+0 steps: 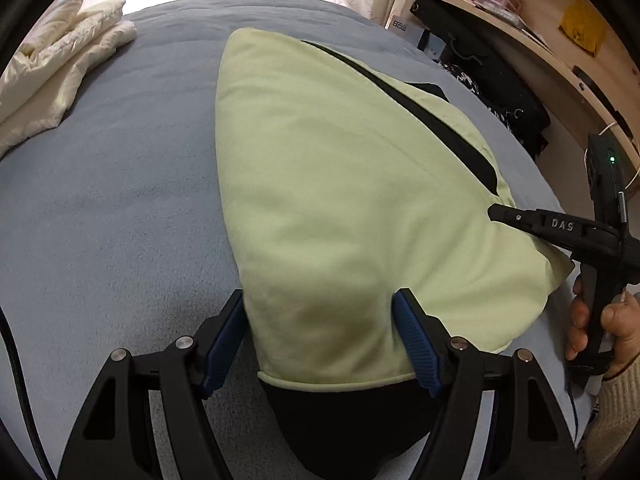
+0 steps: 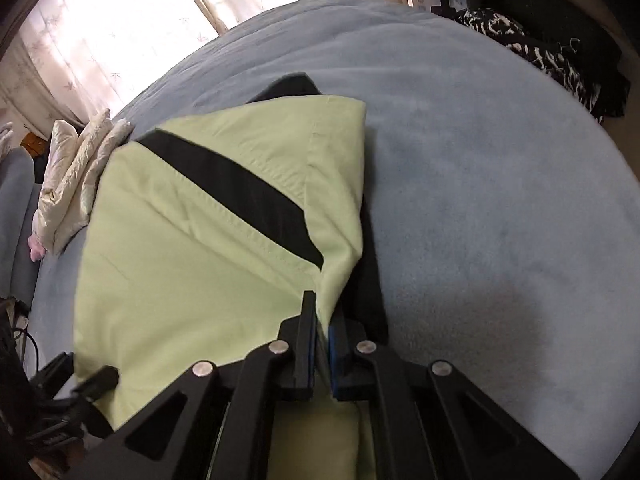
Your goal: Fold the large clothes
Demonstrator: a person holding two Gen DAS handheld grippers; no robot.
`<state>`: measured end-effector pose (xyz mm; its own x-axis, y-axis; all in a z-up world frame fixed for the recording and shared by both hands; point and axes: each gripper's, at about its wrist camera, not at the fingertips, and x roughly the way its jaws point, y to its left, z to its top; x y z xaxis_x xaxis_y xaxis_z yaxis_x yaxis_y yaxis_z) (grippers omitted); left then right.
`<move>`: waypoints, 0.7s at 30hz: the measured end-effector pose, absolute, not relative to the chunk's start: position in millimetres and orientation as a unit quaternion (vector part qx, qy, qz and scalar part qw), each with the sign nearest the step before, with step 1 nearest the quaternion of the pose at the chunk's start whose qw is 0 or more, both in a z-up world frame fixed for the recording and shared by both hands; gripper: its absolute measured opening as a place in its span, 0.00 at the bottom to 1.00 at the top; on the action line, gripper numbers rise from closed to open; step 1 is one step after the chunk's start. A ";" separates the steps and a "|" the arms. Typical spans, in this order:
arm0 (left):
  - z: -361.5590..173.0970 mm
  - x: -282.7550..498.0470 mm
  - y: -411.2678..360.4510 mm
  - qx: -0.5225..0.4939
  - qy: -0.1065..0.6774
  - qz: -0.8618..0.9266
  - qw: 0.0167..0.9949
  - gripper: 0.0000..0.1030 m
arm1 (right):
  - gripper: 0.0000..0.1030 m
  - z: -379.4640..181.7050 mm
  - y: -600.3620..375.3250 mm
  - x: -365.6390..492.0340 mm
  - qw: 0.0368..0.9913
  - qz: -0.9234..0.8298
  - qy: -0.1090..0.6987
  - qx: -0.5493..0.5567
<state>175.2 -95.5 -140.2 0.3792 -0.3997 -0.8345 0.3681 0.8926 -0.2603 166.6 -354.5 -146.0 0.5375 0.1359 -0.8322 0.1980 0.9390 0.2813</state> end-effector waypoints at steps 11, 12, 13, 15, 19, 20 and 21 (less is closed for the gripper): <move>-132.7 206.3 -82.0 -0.067 0.543 -0.249 0.799 0.71 | 0.43 -131.9 -411.0 201.7 0.823 0.010 0.455 0.339; -132.5 212.4 -80.1 -0.079 0.545 -0.249 0.796 0.71 | 0.43 -132.2 -411.6 211.1 0.822 0.009 0.458 0.338; -132.5 219.0 -78.9 -0.091 0.548 -0.249 0.794 0.72 | 0.43 -133.6 -412.6 220.5 0.820 0.008 0.463 0.336; -133.9 230.4 -78.0 -0.103 0.549 -0.241 0.794 0.73 | 0.43 -136.5 -410.0 236.8 0.816 0.007 0.473 0.332; -138.6 249.2 -82.2 -0.113 0.555 -0.228 0.792 0.74 | 0.40 -135.4 -398.3 257.6 0.830 0.002 0.482 0.282; -139.1 251.7 -84.3 -0.111 0.556 -0.226 0.792 0.74 | 0.06 -131.3 -393.6 259.0 0.839 -0.013 0.488 0.240; -139.0 253.6 -87.3 -0.106 0.555 -0.225 0.794 0.74 | 0.02 -125.2 -388.6 258.6 0.852 -0.024 0.481 0.205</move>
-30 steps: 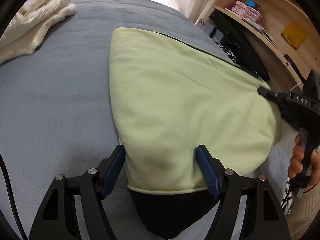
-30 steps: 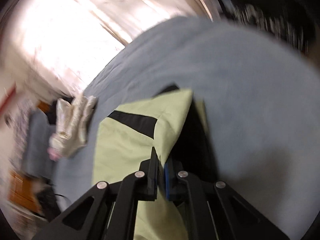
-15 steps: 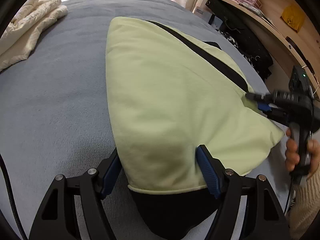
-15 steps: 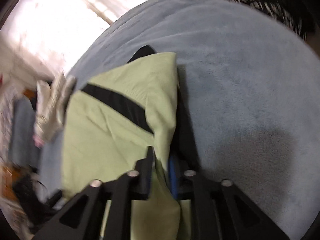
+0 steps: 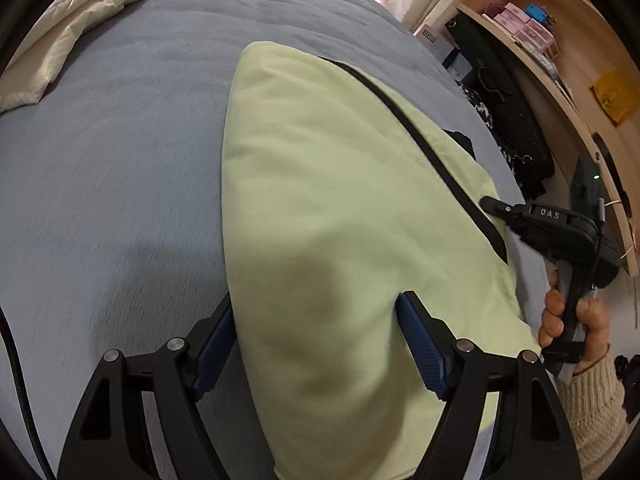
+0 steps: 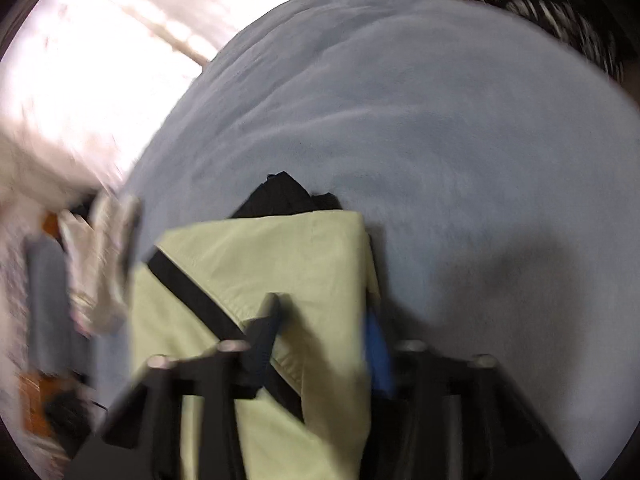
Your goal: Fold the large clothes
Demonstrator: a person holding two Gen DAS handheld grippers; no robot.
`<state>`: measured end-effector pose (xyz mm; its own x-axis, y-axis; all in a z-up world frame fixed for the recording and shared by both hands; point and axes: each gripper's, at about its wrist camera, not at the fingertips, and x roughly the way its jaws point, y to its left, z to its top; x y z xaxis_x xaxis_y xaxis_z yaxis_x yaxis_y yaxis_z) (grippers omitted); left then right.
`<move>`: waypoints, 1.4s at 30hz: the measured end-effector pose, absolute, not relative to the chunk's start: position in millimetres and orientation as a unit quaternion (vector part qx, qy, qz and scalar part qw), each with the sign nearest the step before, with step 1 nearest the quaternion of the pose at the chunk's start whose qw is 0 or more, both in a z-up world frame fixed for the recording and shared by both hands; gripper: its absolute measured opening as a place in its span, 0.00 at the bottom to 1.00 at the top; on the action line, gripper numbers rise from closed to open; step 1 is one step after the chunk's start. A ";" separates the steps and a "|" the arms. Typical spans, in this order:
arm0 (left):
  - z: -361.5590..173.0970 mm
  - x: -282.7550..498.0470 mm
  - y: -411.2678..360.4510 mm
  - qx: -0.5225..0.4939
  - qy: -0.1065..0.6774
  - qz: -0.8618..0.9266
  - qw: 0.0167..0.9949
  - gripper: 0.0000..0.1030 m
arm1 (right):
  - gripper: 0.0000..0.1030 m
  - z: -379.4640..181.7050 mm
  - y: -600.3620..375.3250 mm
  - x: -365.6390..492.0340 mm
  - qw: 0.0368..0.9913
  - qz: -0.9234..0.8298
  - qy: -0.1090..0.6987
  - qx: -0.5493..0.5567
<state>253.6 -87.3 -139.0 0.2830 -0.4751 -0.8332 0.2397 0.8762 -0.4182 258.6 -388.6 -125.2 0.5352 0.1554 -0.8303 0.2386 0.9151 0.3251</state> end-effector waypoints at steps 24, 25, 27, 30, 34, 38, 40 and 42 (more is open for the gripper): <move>-106.9 160.7 -118.4 0.019 0.469 -0.181 0.864 0.60 | 0.06 -128.9 -295.3 128.4 0.850 -0.006 0.495 0.179; -108.0 154.4 -117.2 0.033 0.458 -0.177 0.870 0.60 | 0.02 -131.6 -303.1 125.5 0.851 -0.023 0.494 0.180; -109.1 148.1 -117.7 0.047 0.451 -0.172 0.875 0.60 | 0.00 -128.9 -323.9 110.0 0.860 -0.048 0.475 0.179; -111.5 142.9 -117.2 0.053 0.450 -0.160 0.877 0.60 | 0.00 -124.5 -341.8 93.3 0.865 -0.086 0.462 0.176; -111.3 141.3 -111.4 0.028 0.461 -0.158 0.873 0.60 | 0.06 -124.9 -356.1 80.8 0.860 -0.131 0.460 0.179; -110.4 145.6 -107.4 0.015 0.471 -0.157 0.868 0.60 | 0.06 -123.6 -364.4 73.1 0.857 -0.127 0.451 0.214; -109.2 145.0 -106.2 0.009 0.477 -0.156 0.865 0.60 | 0.06 -122.6 -365.8 73.1 0.857 -0.128 0.448 0.219; -107.5 142.5 -104.8 0.005 0.479 -0.157 0.863 0.60 | 0.06 -121.3 -364.5 72.7 0.857 -0.127 0.448 0.220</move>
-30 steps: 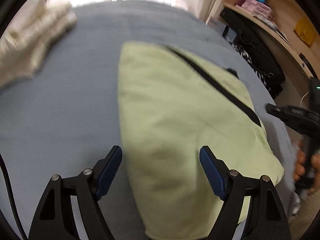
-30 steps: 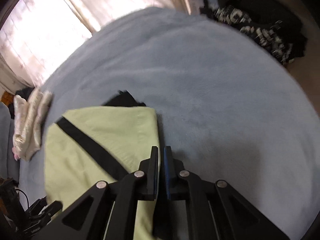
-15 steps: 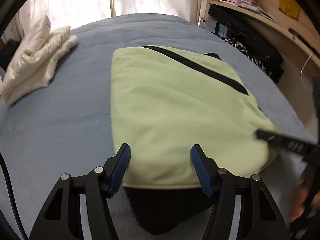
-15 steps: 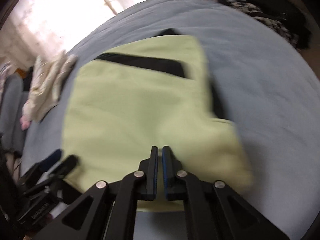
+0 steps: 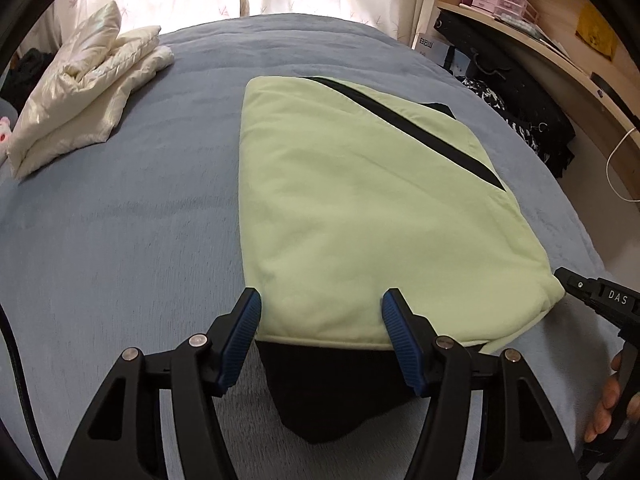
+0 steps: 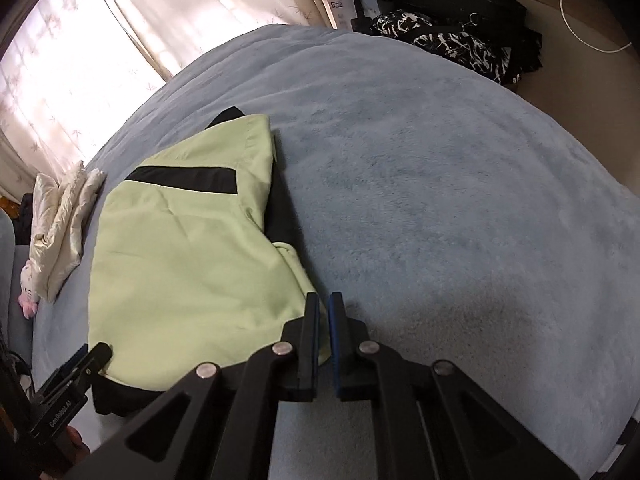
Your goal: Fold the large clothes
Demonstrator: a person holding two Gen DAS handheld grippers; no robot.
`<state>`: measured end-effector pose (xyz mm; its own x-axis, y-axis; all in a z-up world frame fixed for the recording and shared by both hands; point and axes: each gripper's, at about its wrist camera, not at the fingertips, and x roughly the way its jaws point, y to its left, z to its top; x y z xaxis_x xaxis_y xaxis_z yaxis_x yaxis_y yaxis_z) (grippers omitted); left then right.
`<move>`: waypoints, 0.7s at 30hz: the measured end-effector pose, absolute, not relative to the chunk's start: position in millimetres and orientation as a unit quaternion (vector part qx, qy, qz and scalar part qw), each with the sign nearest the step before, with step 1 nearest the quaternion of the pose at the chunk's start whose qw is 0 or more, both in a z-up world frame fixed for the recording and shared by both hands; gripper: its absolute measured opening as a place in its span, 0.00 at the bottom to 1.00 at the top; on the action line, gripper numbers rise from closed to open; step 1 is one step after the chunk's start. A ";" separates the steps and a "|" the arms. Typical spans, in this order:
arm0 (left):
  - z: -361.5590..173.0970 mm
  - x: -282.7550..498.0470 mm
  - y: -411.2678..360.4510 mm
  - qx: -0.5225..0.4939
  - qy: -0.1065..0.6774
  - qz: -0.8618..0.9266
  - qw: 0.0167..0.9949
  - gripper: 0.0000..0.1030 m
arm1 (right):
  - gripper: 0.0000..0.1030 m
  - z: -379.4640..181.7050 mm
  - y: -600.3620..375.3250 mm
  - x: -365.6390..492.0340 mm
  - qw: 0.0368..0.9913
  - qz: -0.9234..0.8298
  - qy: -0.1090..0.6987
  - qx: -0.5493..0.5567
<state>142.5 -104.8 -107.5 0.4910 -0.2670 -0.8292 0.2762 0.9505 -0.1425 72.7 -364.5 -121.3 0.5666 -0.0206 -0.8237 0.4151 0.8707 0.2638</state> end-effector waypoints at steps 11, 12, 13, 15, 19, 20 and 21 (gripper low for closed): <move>-86.7 119.6 -97.7 0.005 0.476 -0.154 0.866 0.60 | 0.06 -107.7 -349.0 59.2 0.859 -0.122 0.444 0.223; -85.0 117.3 -96.3 0.003 0.477 -0.154 0.865 0.60 | 0.06 -106.5 -346.6 57.2 0.859 -0.122 0.445 0.221; -83.2 114.8 -94.8 0.002 0.478 -0.154 0.865 0.60 | 0.06 -105.4 -344.2 55.6 0.860 -0.122 0.446 0.217; -79.7 109.4 -92.5 0.002 0.477 -0.155 0.865 0.60 | 0.06 -103.0 -338.6 51.3 0.859 -0.110 0.449 0.219; -70.2 97.2 -87.1 0.002 0.474 -0.157 0.866 0.60 | 0.06 -98.8 -324.0 43.8 0.860 -0.094 0.455 0.212; -68.3 95.3 -85.3 0.002 0.473 -0.157 0.867 0.60 | 0.06 -98.0 -321.0 42.5 0.860 -0.091 0.456 0.210; -65.7 92.2 -83.6 0.002 0.472 -0.157 0.867 0.60 | 0.06 -96.8 -316.3 40.8 0.860 -0.086 0.457 0.208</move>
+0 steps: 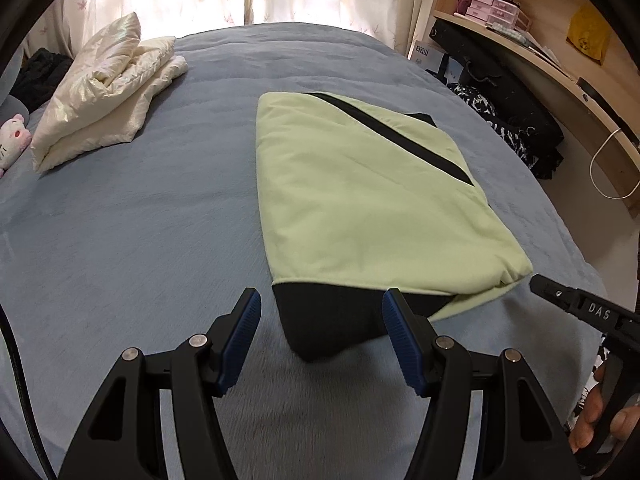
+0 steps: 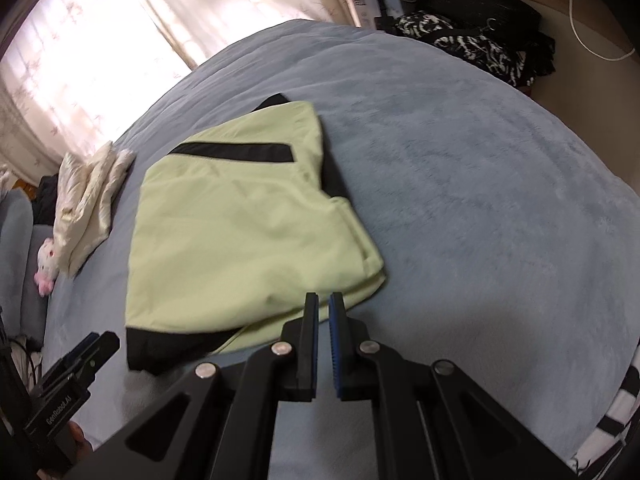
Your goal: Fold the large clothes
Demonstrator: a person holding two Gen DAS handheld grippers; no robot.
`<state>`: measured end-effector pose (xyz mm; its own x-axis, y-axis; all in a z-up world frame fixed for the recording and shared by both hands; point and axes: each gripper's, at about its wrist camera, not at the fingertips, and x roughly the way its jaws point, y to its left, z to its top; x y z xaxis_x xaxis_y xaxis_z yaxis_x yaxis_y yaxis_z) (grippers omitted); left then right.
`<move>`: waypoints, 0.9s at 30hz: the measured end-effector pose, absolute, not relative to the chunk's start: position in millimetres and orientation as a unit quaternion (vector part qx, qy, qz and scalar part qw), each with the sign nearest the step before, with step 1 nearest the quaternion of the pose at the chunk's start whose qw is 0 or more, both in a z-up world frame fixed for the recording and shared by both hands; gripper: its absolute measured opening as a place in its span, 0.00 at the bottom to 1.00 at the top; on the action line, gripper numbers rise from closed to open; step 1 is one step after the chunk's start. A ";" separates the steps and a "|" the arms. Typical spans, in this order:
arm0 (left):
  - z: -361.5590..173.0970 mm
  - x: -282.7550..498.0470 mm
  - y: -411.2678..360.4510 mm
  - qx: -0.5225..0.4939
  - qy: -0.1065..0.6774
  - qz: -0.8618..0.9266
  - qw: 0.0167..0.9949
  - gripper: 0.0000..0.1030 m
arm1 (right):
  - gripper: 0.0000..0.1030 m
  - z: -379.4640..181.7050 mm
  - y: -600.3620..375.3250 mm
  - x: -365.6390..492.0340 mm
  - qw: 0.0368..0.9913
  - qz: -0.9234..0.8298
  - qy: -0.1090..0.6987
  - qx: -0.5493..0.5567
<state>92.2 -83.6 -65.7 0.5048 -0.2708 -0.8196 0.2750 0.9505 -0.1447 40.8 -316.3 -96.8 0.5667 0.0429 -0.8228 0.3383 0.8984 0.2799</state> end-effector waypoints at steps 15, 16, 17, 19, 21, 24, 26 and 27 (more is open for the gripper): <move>-27.9 93.0 -58.2 -0.022 0.478 -0.144 0.866 0.60 | 0.47 -30.7 -263.1 53.9 0.895 -0.048 0.435 0.083; -26.8 98.4 -57.5 -0.023 0.484 -0.140 0.864 0.60 | 0.47 -25.3 -263.3 59.1 0.896 -0.049 0.436 0.069; -26.5 102.5 -57.1 -0.025 0.489 -0.138 0.861 0.60 | 0.49 -21.0 -264.2 63.3 0.896 -0.047 0.437 0.060; -25.8 111.5 -56.8 -0.033 0.498 -0.144 0.855 0.60 | 0.54 -13.9 -267.9 72.7 0.894 -0.039 0.443 0.051; -26.2 119.4 -58.6 -0.033 0.505 -0.151 0.849 0.68 | 0.61 -7.8 -276.2 82.9 0.891 -0.032 0.451 0.048; -27.7 130.1 -60.7 -0.036 0.512 -0.158 0.844 0.86 | 0.62 -2.8 -290.5 96.1 0.886 -0.015 0.462 0.050; -30.4 138.4 -61.5 -0.050 0.522 -0.175 0.833 0.86 | 0.62 -3.3 -300.6 103.8 0.881 -0.010 0.470 0.053; -32.5 143.2 -62.1 -0.062 0.530 -0.185 0.825 0.86 | 0.62 -5.0 -307.2 107.6 0.877 -0.006 0.476 0.062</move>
<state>143.2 -62.1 -32.5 0.3701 -0.3702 -0.8520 0.2396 0.9242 -0.2975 107.6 -307.2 -5.0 0.5475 0.0483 -0.8354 0.0692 0.9923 0.1028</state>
